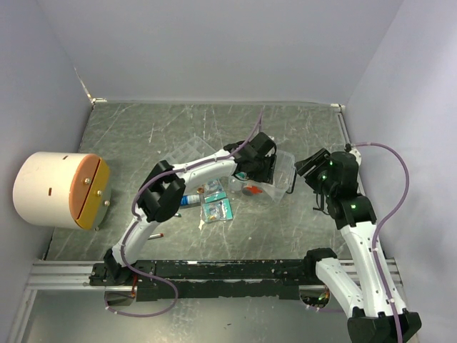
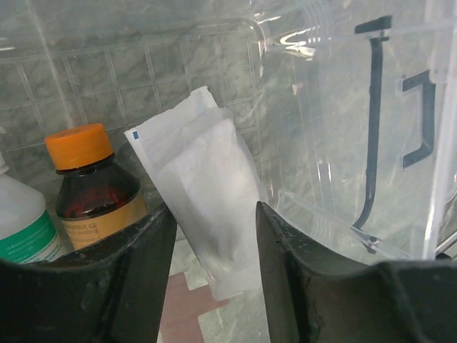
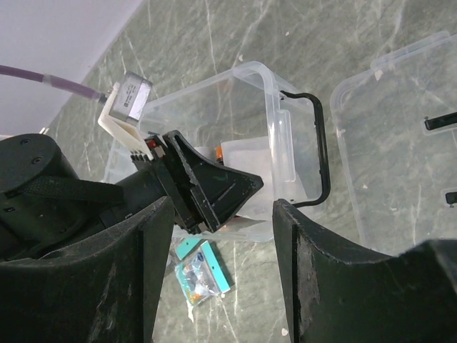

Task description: Organize the medicine kit

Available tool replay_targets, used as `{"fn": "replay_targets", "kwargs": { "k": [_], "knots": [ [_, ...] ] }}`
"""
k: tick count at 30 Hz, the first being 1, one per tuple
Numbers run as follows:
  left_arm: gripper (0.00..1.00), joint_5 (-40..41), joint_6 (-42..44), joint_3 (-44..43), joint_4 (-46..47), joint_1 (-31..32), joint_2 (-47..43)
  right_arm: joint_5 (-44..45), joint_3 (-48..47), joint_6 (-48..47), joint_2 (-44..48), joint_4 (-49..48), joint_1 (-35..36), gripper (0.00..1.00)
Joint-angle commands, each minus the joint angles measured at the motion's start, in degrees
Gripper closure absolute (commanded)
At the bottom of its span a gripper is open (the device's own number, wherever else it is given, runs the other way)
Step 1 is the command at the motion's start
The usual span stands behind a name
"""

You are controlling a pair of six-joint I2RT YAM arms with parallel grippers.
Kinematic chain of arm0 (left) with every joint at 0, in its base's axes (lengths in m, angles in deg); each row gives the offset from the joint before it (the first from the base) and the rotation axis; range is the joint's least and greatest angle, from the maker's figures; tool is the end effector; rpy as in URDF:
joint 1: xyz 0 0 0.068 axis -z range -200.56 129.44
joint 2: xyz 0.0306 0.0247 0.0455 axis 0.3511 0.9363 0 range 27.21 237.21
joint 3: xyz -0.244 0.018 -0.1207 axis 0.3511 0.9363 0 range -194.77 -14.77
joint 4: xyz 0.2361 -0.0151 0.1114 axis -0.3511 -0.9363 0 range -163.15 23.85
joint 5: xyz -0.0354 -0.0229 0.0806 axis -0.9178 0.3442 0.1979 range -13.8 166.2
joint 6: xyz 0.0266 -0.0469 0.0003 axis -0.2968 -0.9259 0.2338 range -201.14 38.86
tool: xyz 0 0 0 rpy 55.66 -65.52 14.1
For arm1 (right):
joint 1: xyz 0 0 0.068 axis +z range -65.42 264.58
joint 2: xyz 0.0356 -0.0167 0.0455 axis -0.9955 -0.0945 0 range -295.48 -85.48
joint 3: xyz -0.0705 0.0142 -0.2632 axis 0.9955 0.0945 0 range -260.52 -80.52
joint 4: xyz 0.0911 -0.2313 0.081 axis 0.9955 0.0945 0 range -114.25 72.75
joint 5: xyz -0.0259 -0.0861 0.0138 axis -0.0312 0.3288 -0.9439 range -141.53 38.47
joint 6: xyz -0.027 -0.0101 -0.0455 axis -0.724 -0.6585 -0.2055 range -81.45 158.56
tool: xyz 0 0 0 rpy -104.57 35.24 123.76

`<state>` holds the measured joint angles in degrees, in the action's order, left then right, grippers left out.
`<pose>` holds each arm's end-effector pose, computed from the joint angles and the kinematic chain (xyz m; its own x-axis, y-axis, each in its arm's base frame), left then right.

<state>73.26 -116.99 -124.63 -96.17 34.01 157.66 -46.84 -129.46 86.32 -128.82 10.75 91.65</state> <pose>0.2949 -0.4177 0.1997 -0.8508 0.1868 -0.4911 0.4124 0.8166 -0.4038 0.1605 0.0169 0.3247 -0.3658 0.6982 -0.6153 0.3258 0.7154 0.6181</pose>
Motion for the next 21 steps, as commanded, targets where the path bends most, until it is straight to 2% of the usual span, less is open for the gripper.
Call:
{"fn": "replay_targets", "kwargs": {
  "k": [1,8,11,16,20,21],
  "knots": [
    [0.38,3.9,2.4,-3.1,-1.6,0.2,-3.8,-1.4,0.4,0.2,-0.8,-1.8,-0.2,0.43],
    [0.27,8.5,4.7,-2.0,-3.6,-0.8,-9.7,-2.4,-0.7,-2.4,-3.6,-2.4,-0.2,0.43],
    [0.27,9.9,4.8,-0.7,-4.0,-1.7,-12.6,-3.4,-0.7,-3.4,-4.7,-3.3,-0.2,0.44],
    [0.26,14.4,4.5,6.1,-2.7,-3.3,-22.1,-6.1,-1.8,-5.4,-7.4,-5.4,0.7,0.47],
    [0.20,19.1,2.5,15.7,-0.5,-4.3,-33.7,-3.7,-3.3,-5.5,-9.2,-8.1,7.5,0.48],
    [0.15,20.0,1.8,18.2,-0.1,-4.5,-35.6,-1.6,-3.8,-5.5,-9.9,-8.7,10.8,0.48]
  ]
}}
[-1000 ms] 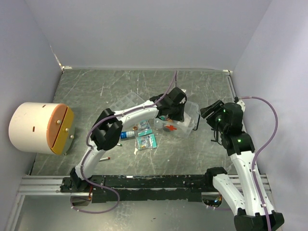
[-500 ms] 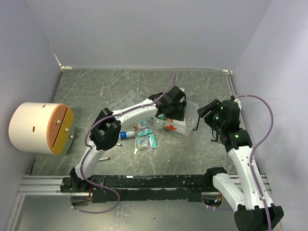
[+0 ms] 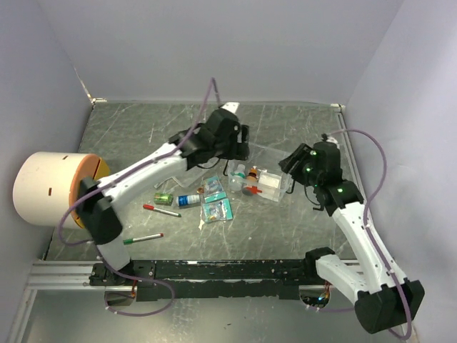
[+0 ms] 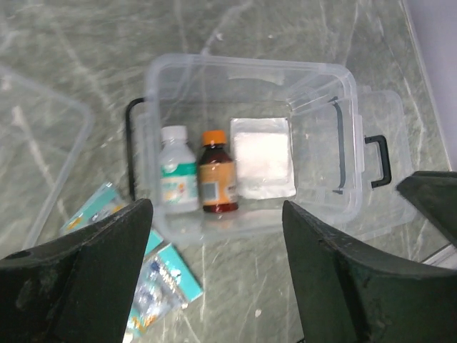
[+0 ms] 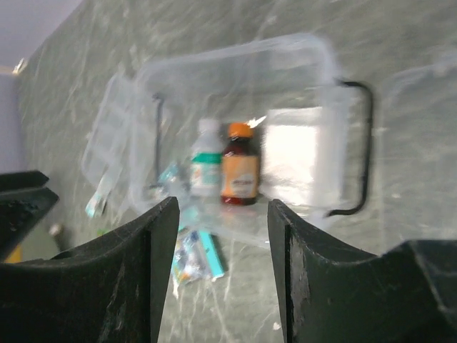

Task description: Organize the medicine kit

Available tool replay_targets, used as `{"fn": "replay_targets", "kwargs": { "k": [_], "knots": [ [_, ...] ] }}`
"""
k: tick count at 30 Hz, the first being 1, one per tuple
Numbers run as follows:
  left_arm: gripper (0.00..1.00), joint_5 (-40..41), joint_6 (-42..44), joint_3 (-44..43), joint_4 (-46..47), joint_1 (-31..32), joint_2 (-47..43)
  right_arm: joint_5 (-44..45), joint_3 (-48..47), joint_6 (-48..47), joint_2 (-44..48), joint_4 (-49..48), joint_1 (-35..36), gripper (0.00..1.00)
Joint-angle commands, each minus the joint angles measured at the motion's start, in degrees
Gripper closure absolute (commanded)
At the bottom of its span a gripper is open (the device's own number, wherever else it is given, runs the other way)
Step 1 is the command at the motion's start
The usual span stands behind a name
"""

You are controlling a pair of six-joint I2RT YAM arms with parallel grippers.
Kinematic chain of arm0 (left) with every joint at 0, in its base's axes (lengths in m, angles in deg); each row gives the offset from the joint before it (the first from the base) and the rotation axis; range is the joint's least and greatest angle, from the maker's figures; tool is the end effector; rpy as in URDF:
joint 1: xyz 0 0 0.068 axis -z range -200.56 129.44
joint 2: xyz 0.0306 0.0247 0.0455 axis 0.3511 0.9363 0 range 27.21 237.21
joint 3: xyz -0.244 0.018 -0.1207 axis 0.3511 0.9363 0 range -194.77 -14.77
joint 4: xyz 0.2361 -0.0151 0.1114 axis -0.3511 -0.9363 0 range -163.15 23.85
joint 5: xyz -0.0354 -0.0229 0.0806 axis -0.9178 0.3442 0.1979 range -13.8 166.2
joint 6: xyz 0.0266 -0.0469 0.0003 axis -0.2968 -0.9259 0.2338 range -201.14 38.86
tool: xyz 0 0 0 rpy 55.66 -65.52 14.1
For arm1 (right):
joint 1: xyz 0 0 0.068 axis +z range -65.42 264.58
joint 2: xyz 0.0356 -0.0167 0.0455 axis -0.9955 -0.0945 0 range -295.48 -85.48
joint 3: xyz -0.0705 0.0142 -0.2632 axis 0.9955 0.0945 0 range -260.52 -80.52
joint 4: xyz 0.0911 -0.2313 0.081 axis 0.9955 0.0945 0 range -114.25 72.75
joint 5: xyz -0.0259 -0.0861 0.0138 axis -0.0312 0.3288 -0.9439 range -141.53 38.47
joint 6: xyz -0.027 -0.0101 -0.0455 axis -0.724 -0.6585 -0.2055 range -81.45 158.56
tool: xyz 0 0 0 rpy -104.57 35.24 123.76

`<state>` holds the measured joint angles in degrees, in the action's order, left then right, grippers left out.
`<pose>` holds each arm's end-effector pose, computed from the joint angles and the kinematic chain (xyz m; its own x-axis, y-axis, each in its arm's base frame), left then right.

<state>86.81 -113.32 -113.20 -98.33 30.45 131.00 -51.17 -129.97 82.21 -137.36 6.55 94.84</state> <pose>0.2687 -0.3216 0.3404 -0.6825 0.0110 -0.7308 0.3646 0.8717 -0.3273 0.1929 0.0346 0.3108 -0.5094 0.6093 -0.6076 0.2471 0.7800 0.5750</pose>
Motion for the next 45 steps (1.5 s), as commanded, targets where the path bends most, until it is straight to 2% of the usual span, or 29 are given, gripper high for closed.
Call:
{"fn": "replay_targets", "kwargs": {
  "k": [1,3,8,12,14,16,21,28,35,45],
  "knots": [
    [0.12,6.8,-2.4,9.7,2.4,-1.3,-12.8,5.5,-4.2,-1.2,-2.5,-4.7,11.3,0.48],
    [0.09,7.6,-3.3,15.3,3.2,-1.6,-18.7,9.5,-5.8,-1.1,-4.9,-4.9,19.4,0.48],
    [0.11,12.0,-5.8,26.3,2.8,-2.8,-31.3,15.3,-6.7,-3.5,-10.3,-8.9,31.6,0.49],
    [0.14,22.6,-8.0,30.3,0.3,-3.2,-40.3,17.4,-5.1,-7.0,-14.6,-14.1,40.0,0.49],
    [0.14,26.1,-7.7,32.0,0.7,-3.3,-46.2,21.1,-5.0,-8.3,-17.7,-14.8,46.1,0.49],
    [0.15,28.7,-7.5,33.1,1.0,-3.3,-50.3,22.7,-5.1,-9.0,-21.2,-15.4,49.3,0.48],
    [0.15,33.5,-6.4,36.5,2.3,-3.3,-57.3,23.2,-7.4,-7.0,-31.6,-15.1,51.6,0.49],
    [0.14,35.0,-5.7,39.3,1.6,-3.3,-59.9,26.9,-16.1,0.7,-46.3,-3.1,52.4,0.59],
    [0.14,32.9,-3.1,39.7,3.2,-3.3,-60.3,28.6,-18.3,2.9,-51.3,0.0,52.4,0.66],
    [0.14,33.1,-3.1,40.7,3.9,-3.3,-61.0,24.3,-18.3,1.5,-56.2,-2.1,51.4,0.67]
  ]
}}
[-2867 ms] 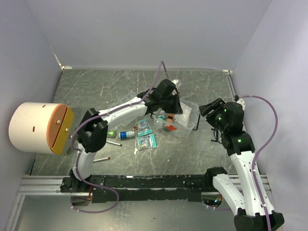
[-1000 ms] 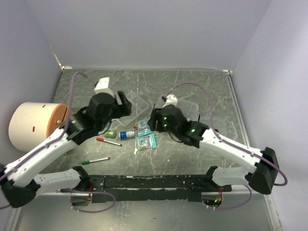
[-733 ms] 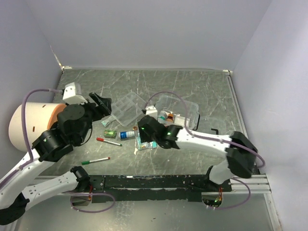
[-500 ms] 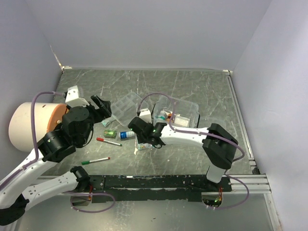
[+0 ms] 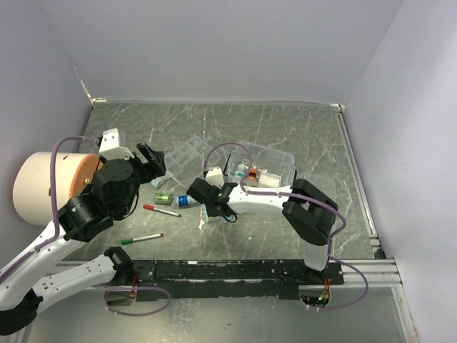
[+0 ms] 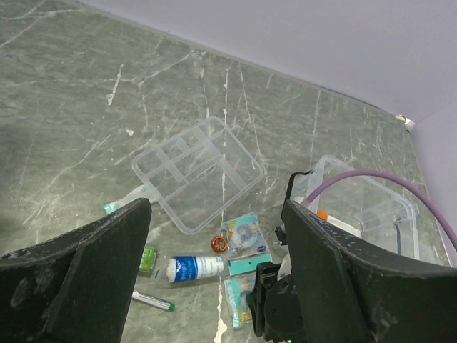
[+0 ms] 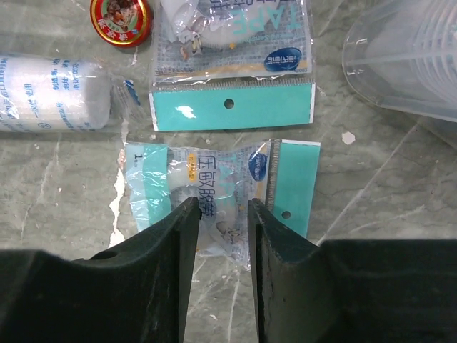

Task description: Organize the medicine kit

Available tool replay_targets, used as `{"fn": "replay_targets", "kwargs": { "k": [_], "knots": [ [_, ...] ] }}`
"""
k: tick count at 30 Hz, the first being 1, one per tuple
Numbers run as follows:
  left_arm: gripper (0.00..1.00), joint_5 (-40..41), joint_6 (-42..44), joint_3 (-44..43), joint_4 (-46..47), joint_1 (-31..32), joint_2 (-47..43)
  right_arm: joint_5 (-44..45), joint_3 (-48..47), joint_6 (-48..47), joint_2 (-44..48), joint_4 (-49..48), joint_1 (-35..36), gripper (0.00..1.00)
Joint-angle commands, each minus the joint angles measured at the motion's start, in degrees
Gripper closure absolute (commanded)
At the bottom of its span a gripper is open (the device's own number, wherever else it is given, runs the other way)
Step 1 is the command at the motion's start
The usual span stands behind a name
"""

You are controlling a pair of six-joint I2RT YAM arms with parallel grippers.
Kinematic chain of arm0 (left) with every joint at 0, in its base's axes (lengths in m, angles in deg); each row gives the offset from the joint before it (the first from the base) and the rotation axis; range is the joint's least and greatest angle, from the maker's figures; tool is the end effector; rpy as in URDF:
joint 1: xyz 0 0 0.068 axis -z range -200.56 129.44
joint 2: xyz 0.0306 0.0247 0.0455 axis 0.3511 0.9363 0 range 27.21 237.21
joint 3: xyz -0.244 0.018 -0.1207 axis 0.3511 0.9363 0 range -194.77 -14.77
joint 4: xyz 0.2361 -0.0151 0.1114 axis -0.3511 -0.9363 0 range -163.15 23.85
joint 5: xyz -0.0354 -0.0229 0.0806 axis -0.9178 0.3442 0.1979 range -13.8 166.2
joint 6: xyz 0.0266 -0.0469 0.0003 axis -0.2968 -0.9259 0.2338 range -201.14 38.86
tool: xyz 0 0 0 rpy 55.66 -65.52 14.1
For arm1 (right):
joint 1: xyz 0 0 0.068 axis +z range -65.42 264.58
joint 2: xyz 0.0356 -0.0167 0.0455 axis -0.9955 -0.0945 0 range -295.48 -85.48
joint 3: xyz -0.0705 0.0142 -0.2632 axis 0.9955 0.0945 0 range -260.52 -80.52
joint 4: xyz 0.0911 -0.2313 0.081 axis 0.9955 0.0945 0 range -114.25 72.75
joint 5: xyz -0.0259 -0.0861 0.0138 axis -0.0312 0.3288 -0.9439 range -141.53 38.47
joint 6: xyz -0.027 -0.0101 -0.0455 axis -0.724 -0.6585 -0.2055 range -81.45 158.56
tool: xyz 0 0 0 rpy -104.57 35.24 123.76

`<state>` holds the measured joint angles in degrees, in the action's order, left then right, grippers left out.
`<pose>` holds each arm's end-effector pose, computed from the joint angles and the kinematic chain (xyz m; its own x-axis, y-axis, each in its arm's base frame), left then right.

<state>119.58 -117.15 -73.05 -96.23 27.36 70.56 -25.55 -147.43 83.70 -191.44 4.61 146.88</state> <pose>0.1158 -0.0919 0.3898 -0.1976 -0.4187 -0.8863 -0.0261 0.9061 -0.4223 0.1814 0.3120 0.1615 -0.8137 -0.1789 -0.5531 -0.2020 0.9792 -0.0197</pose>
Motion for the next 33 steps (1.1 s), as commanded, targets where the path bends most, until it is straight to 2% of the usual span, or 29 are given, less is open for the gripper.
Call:
{"fn": "replay_targets", "kwargs": {
  "k": [1,5,11,17,21,27,33],
  "knots": [
    [0.14,0.5,0.6,0.6,1.7,-0.2,-0.6,-1.7,-0.9,0.0,-2.3,-0.5,-1.1,0.68],
    [0.14,1.3,0.8,0.9,1.7,-0.3,-0.4,0.8,-1.5,1.7,-2.8,1.5,-1.3,0.81],
    [0.16,2.6,-0.3,0.5,0.5,-0.2,1.1,0.4,-0.2,1.3,-0.6,-0.8,-1.4,0.99],
    [0.16,3.4,-0.9,1.4,0.5,-0.2,0.4,1.2,1.4,1.0,5.8,-2.7,-1.3,1.00],
    [0.16,5.0,-0.8,1.2,0.3,-0.2,-0.1,-2.0,3.2,-1.6,11.6,-5.0,-1.4,1.00],
    [0.17,7.8,-1.9,0.9,-0.9,-0.2,-1.3,-2.0,2.1,-3.4,19.9,-3.0,-1.9,1.00],
    [0.19,6.4,-3.3,0.4,-2.2,-0.2,-2.9,3.7,-1.3,-4.3,27.8,1.4,-8.2,1.00]
  ]
}}
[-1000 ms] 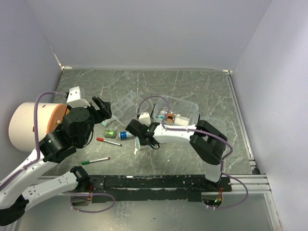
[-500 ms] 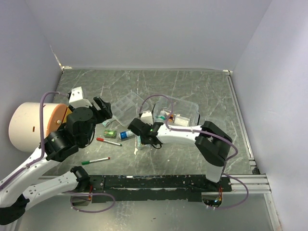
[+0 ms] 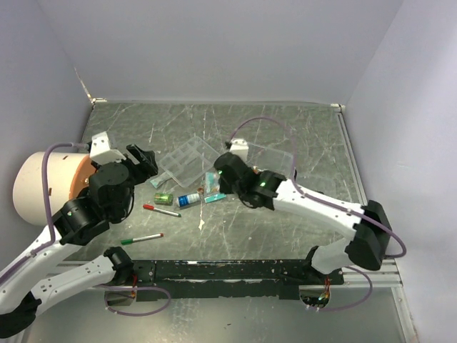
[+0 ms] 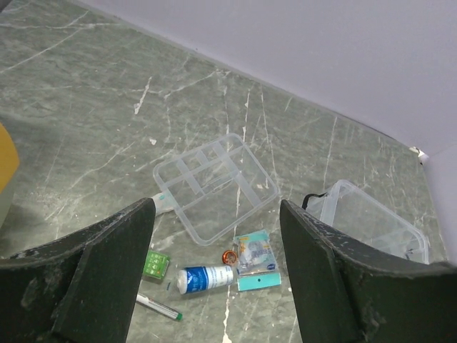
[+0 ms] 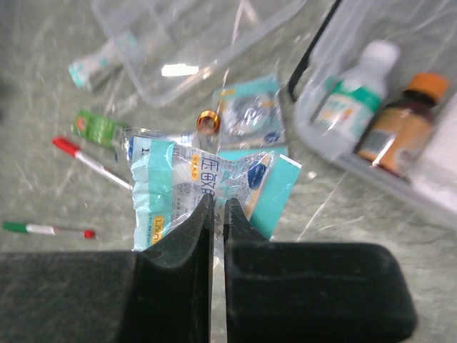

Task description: Organize the medicine kit

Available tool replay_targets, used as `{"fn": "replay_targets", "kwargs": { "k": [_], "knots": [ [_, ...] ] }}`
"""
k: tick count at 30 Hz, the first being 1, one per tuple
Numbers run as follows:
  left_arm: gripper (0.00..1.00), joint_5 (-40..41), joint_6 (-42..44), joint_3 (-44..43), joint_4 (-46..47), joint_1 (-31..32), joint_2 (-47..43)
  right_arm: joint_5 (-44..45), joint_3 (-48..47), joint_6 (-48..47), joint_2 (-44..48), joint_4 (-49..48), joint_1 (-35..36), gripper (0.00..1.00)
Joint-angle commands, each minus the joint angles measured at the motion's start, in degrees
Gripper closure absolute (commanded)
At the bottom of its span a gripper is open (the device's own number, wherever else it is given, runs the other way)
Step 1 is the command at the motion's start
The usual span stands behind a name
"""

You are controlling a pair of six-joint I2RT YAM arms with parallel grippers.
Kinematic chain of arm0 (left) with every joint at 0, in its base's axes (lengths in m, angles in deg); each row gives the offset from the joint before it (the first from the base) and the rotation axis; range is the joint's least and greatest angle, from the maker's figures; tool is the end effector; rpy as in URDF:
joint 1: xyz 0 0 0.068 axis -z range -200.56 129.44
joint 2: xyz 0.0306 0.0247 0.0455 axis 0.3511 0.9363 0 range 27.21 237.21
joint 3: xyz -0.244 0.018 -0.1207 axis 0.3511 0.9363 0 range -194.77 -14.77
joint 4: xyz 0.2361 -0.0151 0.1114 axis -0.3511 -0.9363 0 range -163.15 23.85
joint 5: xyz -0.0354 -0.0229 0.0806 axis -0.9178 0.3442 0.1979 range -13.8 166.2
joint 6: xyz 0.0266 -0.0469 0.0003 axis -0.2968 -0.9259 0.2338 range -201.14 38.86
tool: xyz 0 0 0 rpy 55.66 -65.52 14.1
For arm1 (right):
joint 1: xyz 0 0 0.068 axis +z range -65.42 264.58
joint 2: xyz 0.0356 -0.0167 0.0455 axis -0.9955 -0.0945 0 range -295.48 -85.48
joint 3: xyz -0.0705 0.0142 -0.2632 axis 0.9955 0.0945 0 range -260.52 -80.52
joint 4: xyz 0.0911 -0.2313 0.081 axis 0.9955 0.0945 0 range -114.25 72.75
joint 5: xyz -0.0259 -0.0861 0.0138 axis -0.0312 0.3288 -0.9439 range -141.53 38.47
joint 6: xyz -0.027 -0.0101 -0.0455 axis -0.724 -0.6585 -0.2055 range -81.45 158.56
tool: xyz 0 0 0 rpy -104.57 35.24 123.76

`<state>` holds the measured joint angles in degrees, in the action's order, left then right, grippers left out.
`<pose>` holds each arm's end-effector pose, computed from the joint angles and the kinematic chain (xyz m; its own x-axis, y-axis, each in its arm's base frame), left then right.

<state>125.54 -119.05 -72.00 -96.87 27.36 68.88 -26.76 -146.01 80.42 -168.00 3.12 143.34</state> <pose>0.1116 -0.0833 0.3872 -0.1339 -0.4490 -0.8834 -0.1133 0.8925 -0.4365 0.1753 0.2602 0.2866 -0.6847 0.0397 -0.7278 -0.2203 0.9405 0.2586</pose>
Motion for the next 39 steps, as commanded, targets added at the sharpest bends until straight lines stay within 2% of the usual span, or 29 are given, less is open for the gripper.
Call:
{"fn": "replay_targets", "kwargs": {
  "k": [1,7,13,22,35,36,39],
  "knots": [
    [0.19,-0.5,-0.9,-0.8,-1.4,-0.2,-1.4,5.0,-2.8,-0.6,5.4,3.7,-7.2,1.00],
    [0.19,-5.4,2.8,0.9,1.0,-0.2,-2.7,5.5,-3.6,-1.8,7.2,6.8,-20.2,1.00],
    [0.19,-8.6,3.2,2.0,2.6,-0.2,-1.7,6.4,-6.1,-3.6,-0.5,11.3,-26.8,1.00],
    [0.18,-10.1,3.1,2.4,2.0,-0.3,-1.1,5.5,-5.4,-1.5,-9.2,14.7,-28.2,1.00],
    [0.17,-10.8,2.4,3.0,2.1,-0.2,-0.6,4.1,-3.5,-4.8,-11.2,12.8,-28.9,1.00],
    [0.18,-10.9,2.4,3.0,2.1,-0.2,-0.5,3.8,-3.4,-5.2,-11.2,12.1,-29.0,0.98],
    [0.18,-10.8,2.2,2.9,2.0,-0.2,-0.2,3.9,-2.4,-7.1,-12.1,7.6,-29.3,0.83]
  ]
}}
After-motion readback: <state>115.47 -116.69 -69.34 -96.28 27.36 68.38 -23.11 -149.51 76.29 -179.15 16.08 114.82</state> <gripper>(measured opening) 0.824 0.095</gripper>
